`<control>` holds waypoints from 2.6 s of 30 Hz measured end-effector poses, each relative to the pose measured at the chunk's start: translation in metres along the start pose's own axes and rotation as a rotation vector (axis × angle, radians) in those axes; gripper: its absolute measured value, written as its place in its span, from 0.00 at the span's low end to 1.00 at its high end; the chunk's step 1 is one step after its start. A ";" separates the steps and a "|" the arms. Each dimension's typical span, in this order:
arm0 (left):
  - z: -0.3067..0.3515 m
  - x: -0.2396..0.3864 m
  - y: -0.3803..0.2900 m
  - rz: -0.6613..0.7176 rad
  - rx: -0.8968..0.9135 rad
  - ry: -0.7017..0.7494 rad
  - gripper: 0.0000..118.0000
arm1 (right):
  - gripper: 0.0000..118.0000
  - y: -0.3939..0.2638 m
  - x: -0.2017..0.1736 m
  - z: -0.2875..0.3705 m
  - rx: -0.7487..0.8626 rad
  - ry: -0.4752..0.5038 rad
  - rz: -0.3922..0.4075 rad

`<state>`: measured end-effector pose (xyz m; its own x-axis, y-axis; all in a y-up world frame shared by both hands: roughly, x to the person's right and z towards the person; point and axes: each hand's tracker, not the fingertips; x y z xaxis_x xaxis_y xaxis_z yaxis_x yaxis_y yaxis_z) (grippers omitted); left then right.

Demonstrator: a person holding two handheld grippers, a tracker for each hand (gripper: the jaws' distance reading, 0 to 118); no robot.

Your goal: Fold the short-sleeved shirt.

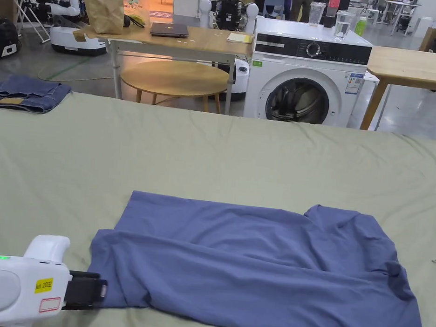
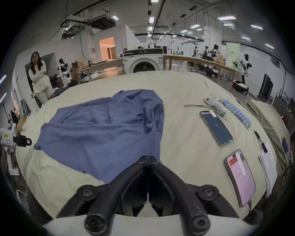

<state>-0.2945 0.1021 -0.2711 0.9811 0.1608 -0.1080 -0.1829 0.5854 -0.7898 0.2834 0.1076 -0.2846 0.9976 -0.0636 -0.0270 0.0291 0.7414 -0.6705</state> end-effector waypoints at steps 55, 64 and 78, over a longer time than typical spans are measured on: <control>0.081 0.001 -0.090 -0.039 -0.015 0.047 0.01 | 0.05 -0.080 0.022 0.069 -0.153 0.135 0.017; 0.080 -0.001 -0.110 -0.004 -0.029 0.047 0.01 | 0.06 -0.091 0.019 0.071 -0.157 0.122 0.019; 0.086 0.024 -0.047 -0.043 0.157 0.086 0.00 | 0.00 -0.023 -0.008 0.080 0.083 -0.007 0.067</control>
<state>-0.2675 0.1467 -0.1845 0.9888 0.0685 -0.1328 -0.1419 0.7083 -0.6915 0.2799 0.1448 -0.2098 0.9979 -0.0078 -0.0646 -0.0329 0.7969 -0.6033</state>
